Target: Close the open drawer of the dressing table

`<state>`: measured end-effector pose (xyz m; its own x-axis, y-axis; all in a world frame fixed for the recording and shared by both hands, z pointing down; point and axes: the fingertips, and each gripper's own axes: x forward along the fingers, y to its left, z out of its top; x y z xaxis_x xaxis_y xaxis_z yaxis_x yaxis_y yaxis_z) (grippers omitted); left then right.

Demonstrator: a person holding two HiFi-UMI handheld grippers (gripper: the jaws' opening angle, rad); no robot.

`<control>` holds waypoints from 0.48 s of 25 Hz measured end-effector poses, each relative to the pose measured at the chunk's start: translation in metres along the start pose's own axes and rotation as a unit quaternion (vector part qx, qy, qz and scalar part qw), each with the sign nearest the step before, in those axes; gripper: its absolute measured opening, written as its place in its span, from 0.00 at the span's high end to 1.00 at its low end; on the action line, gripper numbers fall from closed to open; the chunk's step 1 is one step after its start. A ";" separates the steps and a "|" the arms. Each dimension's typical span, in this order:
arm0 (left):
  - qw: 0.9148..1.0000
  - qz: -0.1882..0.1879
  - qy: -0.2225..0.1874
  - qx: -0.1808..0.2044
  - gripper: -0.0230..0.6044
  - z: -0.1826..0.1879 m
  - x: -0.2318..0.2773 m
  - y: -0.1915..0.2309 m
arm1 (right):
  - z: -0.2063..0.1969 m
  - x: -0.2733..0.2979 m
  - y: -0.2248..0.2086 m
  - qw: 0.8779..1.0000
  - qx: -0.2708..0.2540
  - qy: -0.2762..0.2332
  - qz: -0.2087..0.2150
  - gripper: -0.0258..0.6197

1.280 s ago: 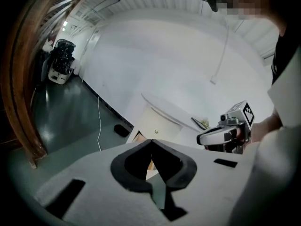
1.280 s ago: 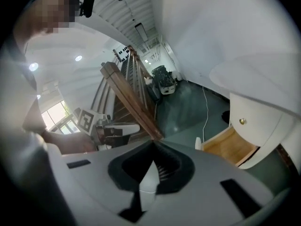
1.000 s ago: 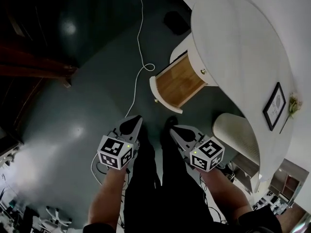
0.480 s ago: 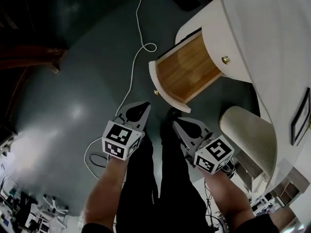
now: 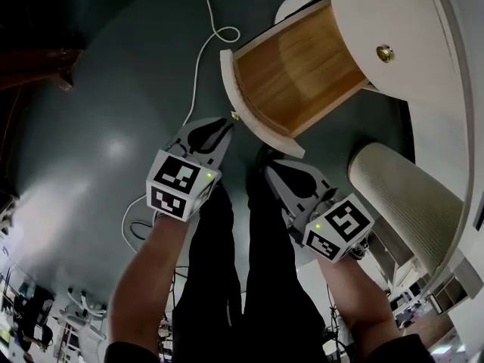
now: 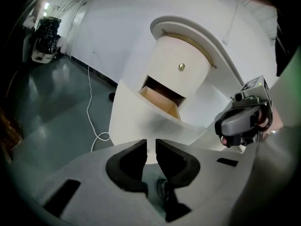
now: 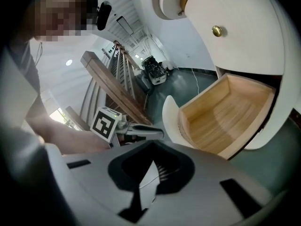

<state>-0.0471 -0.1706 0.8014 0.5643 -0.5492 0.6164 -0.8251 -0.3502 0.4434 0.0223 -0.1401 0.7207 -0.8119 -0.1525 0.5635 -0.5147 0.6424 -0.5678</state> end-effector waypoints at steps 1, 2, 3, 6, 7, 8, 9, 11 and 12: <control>1.000 -0.003 -0.004 0.005 0.86 0.003 0.003 0.000 | 0.000 0.001 -0.002 1.000 0.000 -0.003 0.001 0.95; 1.000 -0.006 -0.011 0.011 0.86 0.009 0.006 -0.001 | 0.001 0.002 -0.003 1.000 -0.001 -0.006 0.002 0.95; 1.000 -0.008 -0.017 0.019 0.86 0.015 0.008 -0.003 | 0.001 0.002 -0.004 1.000 -0.001 -0.008 0.004 0.95; 0.999 -0.013 -0.018 0.036 0.87 0.023 0.011 -0.010 | 0.000 0.000 -0.001 1.000 -0.004 -0.010 0.007 0.95; 0.999 -0.013 -0.015 0.039 0.88 0.024 0.011 -0.012 | 0.000 -0.001 0.001 1.000 -0.006 -0.010 0.007 0.95; 0.999 -0.012 -0.013 0.038 0.88 0.025 0.011 -0.012 | 0.000 -0.002 0.002 1.000 -0.007 -0.010 0.007 0.95; 0.999 -0.011 -0.012 0.035 0.89 0.026 0.011 -0.012 | 0.000 -0.004 0.003 1.000 -0.008 -0.010 0.007 0.95; 0.999 -0.009 -0.010 0.030 0.90 0.029 0.012 -0.014 | 0.000 -0.007 0.004 1.000 -0.008 -0.009 0.006 0.95; 0.999 -0.008 -0.010 0.031 0.91 0.030 0.013 -0.016 | 0.000 -0.009 0.005 1.000 -0.008 -0.008 0.006 0.95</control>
<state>-0.0279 -0.1952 0.7826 0.5773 -0.5578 0.5963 -0.8164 -0.4050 0.4116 0.0266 -0.1359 0.7128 -0.8224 -0.1572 0.5468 -0.5008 0.6562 -0.5644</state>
